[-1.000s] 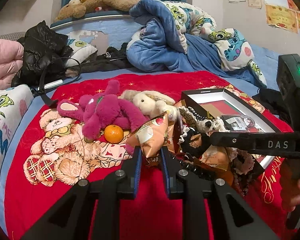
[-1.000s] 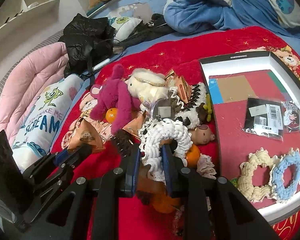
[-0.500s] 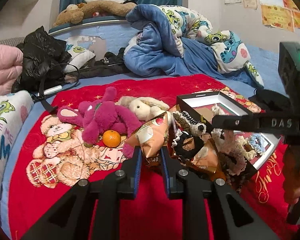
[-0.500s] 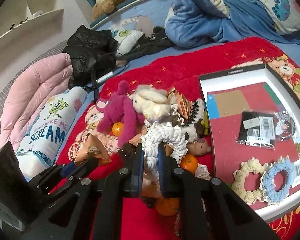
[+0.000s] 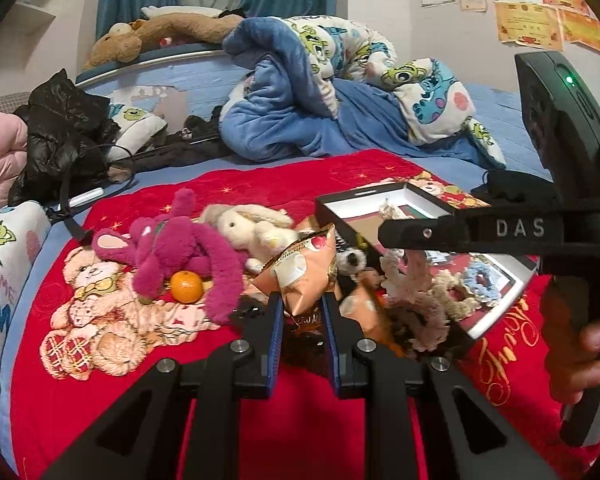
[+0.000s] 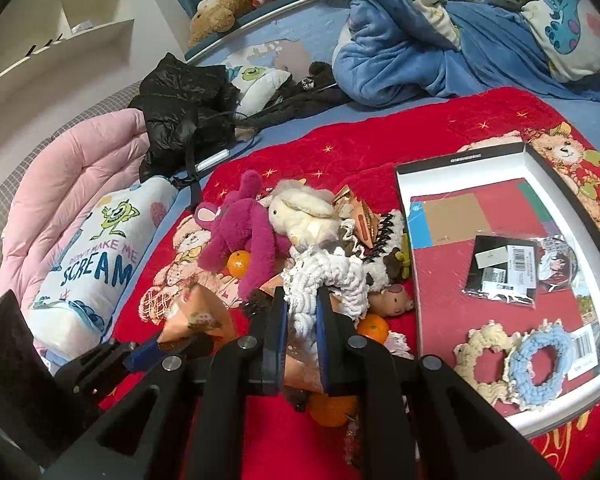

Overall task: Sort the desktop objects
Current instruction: 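Lift the scrunchie and pouch and carry both toward the black box, then open the right tool to drop the scrunchie into the box while the left tool releases the pouch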

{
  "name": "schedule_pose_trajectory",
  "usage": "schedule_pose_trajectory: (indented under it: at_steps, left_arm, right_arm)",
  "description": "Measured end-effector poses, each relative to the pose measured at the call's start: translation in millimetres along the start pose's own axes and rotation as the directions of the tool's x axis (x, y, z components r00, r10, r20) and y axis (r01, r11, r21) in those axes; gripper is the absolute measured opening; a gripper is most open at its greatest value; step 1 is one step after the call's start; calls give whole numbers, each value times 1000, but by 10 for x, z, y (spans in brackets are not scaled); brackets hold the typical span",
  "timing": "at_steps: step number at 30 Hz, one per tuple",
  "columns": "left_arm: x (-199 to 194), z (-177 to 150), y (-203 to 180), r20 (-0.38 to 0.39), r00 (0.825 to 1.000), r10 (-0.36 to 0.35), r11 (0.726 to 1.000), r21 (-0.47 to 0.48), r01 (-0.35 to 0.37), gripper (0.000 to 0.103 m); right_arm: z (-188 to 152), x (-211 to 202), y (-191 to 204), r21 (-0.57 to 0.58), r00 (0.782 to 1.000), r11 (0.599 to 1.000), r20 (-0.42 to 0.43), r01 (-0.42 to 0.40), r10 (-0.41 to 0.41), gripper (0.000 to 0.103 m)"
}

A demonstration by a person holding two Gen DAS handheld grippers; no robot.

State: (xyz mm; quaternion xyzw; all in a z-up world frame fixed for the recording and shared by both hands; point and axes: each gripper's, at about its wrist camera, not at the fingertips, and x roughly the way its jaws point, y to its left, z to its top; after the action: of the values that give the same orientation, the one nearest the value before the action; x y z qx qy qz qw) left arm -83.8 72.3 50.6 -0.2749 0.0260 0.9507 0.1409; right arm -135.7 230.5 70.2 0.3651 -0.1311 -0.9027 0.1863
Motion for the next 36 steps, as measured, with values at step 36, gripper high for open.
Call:
schedule_pose_trajectory:
  at_steps: [36]
  left_arm:
    - [564, 229, -1466, -19, 985, -170, 985, -30, 170, 20]
  right_arm:
    - [-104, -869, -1662, 183, 987, 975, 69, 130, -144, 14]
